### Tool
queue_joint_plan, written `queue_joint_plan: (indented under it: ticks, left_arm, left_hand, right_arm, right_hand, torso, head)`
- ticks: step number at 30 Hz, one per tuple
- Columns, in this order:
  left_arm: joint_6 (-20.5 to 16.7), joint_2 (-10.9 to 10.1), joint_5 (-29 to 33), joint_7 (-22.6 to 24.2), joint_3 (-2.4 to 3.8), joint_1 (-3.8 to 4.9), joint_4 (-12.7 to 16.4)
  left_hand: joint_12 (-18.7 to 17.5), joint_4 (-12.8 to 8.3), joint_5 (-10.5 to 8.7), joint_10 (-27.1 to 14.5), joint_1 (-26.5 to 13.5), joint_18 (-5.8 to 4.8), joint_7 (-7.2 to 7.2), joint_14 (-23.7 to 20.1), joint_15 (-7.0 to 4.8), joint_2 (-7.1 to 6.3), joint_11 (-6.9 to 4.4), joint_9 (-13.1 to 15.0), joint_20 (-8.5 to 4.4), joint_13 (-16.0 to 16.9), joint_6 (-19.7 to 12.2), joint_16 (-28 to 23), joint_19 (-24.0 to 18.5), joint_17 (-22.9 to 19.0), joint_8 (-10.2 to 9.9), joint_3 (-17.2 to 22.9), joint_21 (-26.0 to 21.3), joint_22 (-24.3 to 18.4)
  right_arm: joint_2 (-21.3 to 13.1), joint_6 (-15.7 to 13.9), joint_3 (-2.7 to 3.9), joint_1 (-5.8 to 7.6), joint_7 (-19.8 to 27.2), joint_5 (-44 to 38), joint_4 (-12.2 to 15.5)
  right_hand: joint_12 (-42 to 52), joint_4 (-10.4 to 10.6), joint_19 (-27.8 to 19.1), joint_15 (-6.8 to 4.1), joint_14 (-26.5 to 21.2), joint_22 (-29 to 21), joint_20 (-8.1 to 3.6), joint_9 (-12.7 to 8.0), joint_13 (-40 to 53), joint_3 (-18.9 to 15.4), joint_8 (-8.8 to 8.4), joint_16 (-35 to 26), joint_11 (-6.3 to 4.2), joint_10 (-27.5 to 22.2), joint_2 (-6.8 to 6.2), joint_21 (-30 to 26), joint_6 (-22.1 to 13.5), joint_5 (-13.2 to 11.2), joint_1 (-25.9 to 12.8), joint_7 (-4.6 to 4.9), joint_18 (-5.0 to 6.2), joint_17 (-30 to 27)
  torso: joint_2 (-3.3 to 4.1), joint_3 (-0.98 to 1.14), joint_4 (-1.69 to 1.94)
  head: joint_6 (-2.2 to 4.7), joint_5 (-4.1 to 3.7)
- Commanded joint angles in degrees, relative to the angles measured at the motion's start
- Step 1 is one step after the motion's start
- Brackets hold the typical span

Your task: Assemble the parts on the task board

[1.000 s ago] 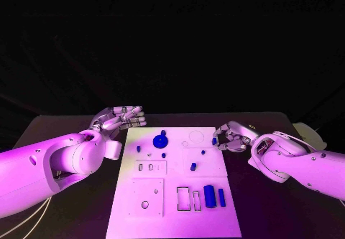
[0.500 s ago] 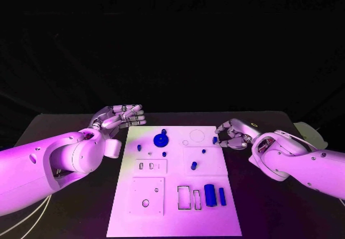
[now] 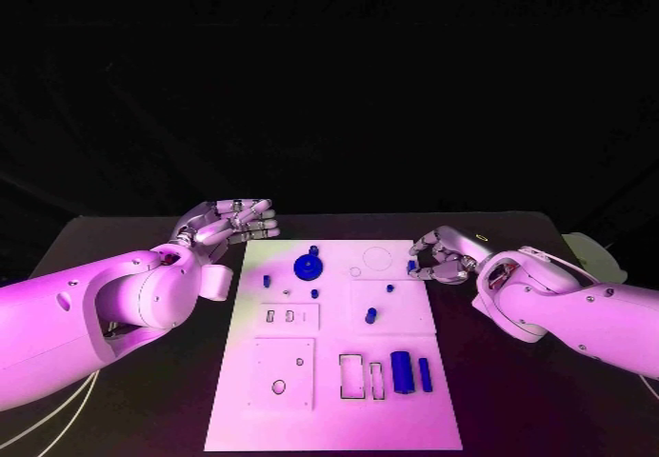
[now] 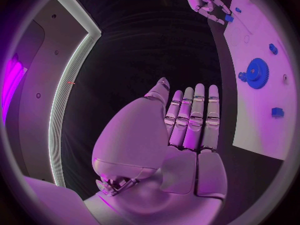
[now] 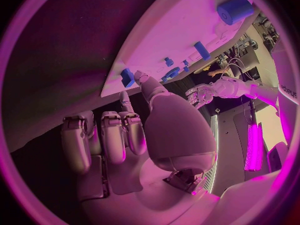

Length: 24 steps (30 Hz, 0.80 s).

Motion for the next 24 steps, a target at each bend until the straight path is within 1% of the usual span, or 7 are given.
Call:
queue_joint_plan:
  ticks: [1,9,14,17,24]
  left_arm:
    - [1.1,0.0,0.1,0.2,0.03,0.02,0.1]
    - [1.1,0.0,0.1,0.2,0.03,0.02,0.2]
    - [1.0,-0.1,0.1,0.2,0.03,0.02,0.2]
    - [1.0,-0.1,0.1,0.2,0.03,0.02,0.2]
    - [1.0,-0.2,0.1,0.2,0.03,0.02,0.2]
  left_hand:
    - [-0.4,0.1,0.03,0.4,-0.2,0.76,-0.06,0.4,-0.16,0.47,-0.05,-0.1,0.05,0.0,0.3,-0.3,0.4,-0.1,-0.3,-0.3,-0.4,0.0]
    - [-0.4,0.1,0.03,0.4,-0.2,0.76,-0.06,0.4,-0.16,0.47,-0.05,-0.1,0.05,0.0,0.3,-0.3,0.4,-0.1,-0.3,-0.3,-0.4,0.0]
    - [-0.4,0.1,0.03,0.4,-0.2,0.76,-0.06,0.4,-0.16,0.47,-0.05,-0.1,0.05,0.0,0.3,-0.3,0.4,-0.1,-0.3,-0.3,-0.4,0.0]
    - [-0.4,0.1,0.03,0.4,-0.2,0.76,-0.06,0.4,-0.16,0.47,-0.05,-0.1,0.05,0.0,0.3,-0.3,0.4,-0.1,-0.3,-0.3,-0.4,0.0]
    - [-0.4,0.1,0.03,0.4,-0.2,0.76,-0.06,0.4,-0.16,0.47,-0.05,-0.1,0.05,0.0,0.3,-0.3,0.4,-0.1,-0.3,-0.3,-0.4,0.0]
  right_arm:
    - [0.3,2.2,0.01,-0.04,-0.6,-0.4,-0.3]
    - [0.8,3.1,0.01,-0.05,-0.8,-0.3,-0.7]
    - [0.9,3.3,0.01,-0.06,-1.0,-0.2,-1.0]
    - [1.0,3.4,0.01,-0.07,-1.0,-0.1,-1.2]
    - [1.1,3.3,0.01,-0.08,-1.0,0.2,-1.5]
  right_hand:
    - [0.2,0.4,6.0,0.37,5.9,15.1,0.43,0.1,15.1,-0.1,0.21,0.2,0.46,6.1,0.62,0.2,0.2,-0.4,0.1,0.09,-0.35,15.1]
    - [0.2,0.6,6.0,0.36,5.9,15.1,0.47,0.2,15.1,-0.1,0.42,0.2,0.42,6.1,0.91,0.2,0.6,-0.8,0.0,0.02,-0.35,15.1]
    - [0.2,0.8,6.0,0.31,5.9,15.1,0.47,0.2,15.1,0.0,0.61,0.2,0.33,6.1,1.27,0.2,1.1,-0.9,-0.1,-0.09,-0.35,15.1]
    - [0.2,1.0,6.0,0.26,5.9,15.1,0.44,0.3,15.1,0.1,0.71,0.2,0.25,6.1,1.6,0.2,1.5,-0.9,-0.1,-0.19,-0.35,15.1]
    - [0.2,1.3,6.0,0.01,5.9,15.1,0.28,0.4,15.1,0.7,0.97,0.2,-0.08,6.1,2.66,0.2,2.8,-0.9,0.1,-0.57,-0.35,15.1]
  torso:
    - [-0.01,-0.01,-0.02]
    - [0.0,0.0,-0.05]
    - [0.0,0.02,0.0]
    - [-0.03,0.02,-0.05]
    - [-0.03,0.05,-0.02]
  head:
    - [0.0,0.02]
    - [-0.2,0.1]
    - [-0.3,0.0]
    - [-0.3,0.09]
    - [-0.43,0.13]
